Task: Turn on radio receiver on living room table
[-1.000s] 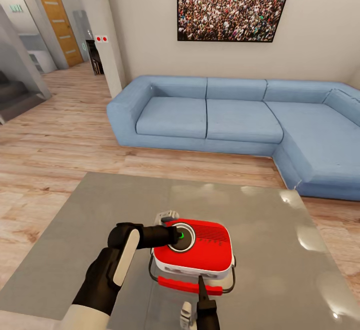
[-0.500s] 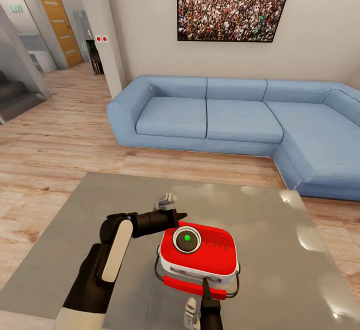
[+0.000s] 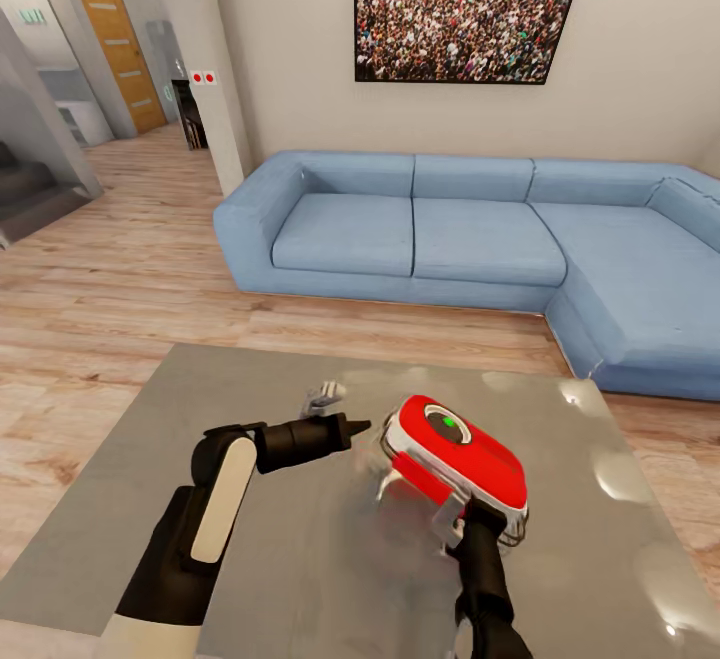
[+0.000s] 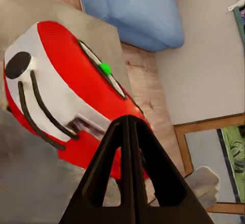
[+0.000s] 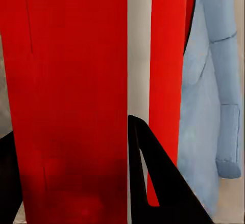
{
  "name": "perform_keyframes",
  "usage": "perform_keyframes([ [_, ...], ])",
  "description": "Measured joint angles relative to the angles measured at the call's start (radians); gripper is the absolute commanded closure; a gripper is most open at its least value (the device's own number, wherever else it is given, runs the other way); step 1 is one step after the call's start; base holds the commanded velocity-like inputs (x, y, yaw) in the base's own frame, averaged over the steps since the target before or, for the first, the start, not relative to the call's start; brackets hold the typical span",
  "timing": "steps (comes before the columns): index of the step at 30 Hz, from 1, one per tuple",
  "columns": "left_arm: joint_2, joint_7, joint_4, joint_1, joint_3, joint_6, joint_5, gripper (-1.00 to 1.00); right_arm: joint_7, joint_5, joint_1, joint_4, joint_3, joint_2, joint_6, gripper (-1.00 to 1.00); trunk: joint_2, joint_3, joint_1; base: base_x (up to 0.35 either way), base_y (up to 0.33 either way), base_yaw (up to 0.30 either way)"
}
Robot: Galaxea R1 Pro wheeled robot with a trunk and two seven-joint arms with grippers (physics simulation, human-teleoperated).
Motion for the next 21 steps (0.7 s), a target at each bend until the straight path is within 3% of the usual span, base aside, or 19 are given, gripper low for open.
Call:
perform_keyframes([
  [1, 0.001, 0.000, 0.001, 0.000, 0.000, 0.000, 0.000, 1.00, 0.031, 0.032, -0.002, -0.028, -0.062, -0.009, 0.020, 1.00, 0.000, 0.000, 0.000, 0.000, 0.000, 0.000],
  [2, 0.004, 0.000, 0.003, 0.000, 0.000, -0.001, 0.000, 1.00, 0.130, 0.030, -0.012, -0.072, -0.141, -0.024, 0.024, 1.00, 0.000, 0.000, 0.000, 0.000, 0.000, 0.000],
  [3, 0.005, 0.000, 0.004, 0.000, 0.001, -0.002, 0.000, 1.00, 0.190, 0.013, -0.028, -0.090, -0.195, -0.030, 0.024, 1.00, 0.000, 0.000, 0.000, 0.000, 0.000, 0.000],
  [4, 0.006, 0.001, 0.006, 0.000, 0.001, -0.003, 0.000, 1.00, 0.333, -0.017, -0.078, -0.106, -0.278, -0.032, 0.027, 1.00, 0.000, 0.000, 0.000, 0.000, 0.000, 0.000],
  [5, 0.007, 0.001, 0.007, 0.000, 0.001, -0.003, 0.000, 1.00, 0.380, -0.010, -0.117, -0.113, -0.326, -0.032, 0.031, 1.00, 0.000, 0.000, 0.000, 0.000, 0.000, 0.000],
  [6, 0.007, 0.002, 0.009, 0.000, 0.002, -0.003, 0.000, 1.00, 0.450, 0.036, -0.155, -0.117, -0.376, -0.032, 0.037, 1.00, 0.000, 0.000, 0.000, 0.000, 0.000, 0.000],
  [7, 0.007, 0.002, 0.013, 0.000, 0.003, -0.003, 0.000, 1.00, 0.578, 0.018, -0.211, -0.118, -0.461, -0.031, 0.055, 1.00, 0.000, 0.000, 0.000, 0.000, 0.000, 0.000],
  [8, 0.007, 0.003, 0.016, 0.000, 0.003, -0.003, 0.000, 1.00, 0.672, 0.021, -0.252, -0.119, -0.517, -0.032, 0.080, 1.00, 0.000, 0.000, 0.000, 0.000, 0.000, 0.000],
  [9, 0.007, 0.004, 0.025, 0.000, 0.003, -0.005, -0.002, 1.00, 0.834, 0.009, -0.318, -0.116, -0.600, -0.034, 0.143, 1.00, 0.000, 0.000, 0.000, 0.000, 0.000, 0.000],
  [10, 0.007, 0.004, 0.029, 0.000, 0.003, -0.006, -0.002, 1.00, 0.892, 0.025, -0.344, -0.118, -0.629, -0.034, 0.159, 1.00, 0.000, 0.000, 0.000, 0.000, 0.000, 0.000],
  [12, 0.007, 0.006, 0.050, 0.000, 0.002, -0.009, -0.006, 1.00, 1.129, 0.024, -0.436, -0.117, -0.726, -0.039, 0.260, 1.00, 0.000, 0.000, 0.000, 0.000, 0.000, 0.000],
  [14, 0.007, 0.009, 0.071, 0.000, 0.001, -0.009, -0.011, 1.00, 1.220, 0.001, -0.475, -0.117, -0.758, -0.039, 0.262, 1.00, 0.000, 0.000, 0.000, 0.000, 0.000, 0.000],
  [15, 0.007, 0.010, 0.081, 0.000, 0.000, -0.009, -0.012, 1.00, 1.248, 0.008, -0.487, -0.117, -0.766, -0.040, 0.262, 1.00, 0.000, 0.000, 0.000, 0.000, 0.000, 0.000],
  [17, 0.007, 0.012, 0.097, 0.000, 0.000, -0.009, -0.016, 1.00, 1.283, 0.023, -0.501, -0.116, -0.775, -0.040, 0.260, 1.00, 0.000, 0.000, 0.000, 0.000, 0.000, 0.000],
  [21, 0.007, 0.013, 0.119, 0.000, -0.001, -0.010, -0.023, 1.00, 1.340, 0.012, -0.509, -0.099, -0.779, -0.036, 0.262, 1.00, 0.000, 0.000, 0.000, 0.000, 0.000, 0.000],
])
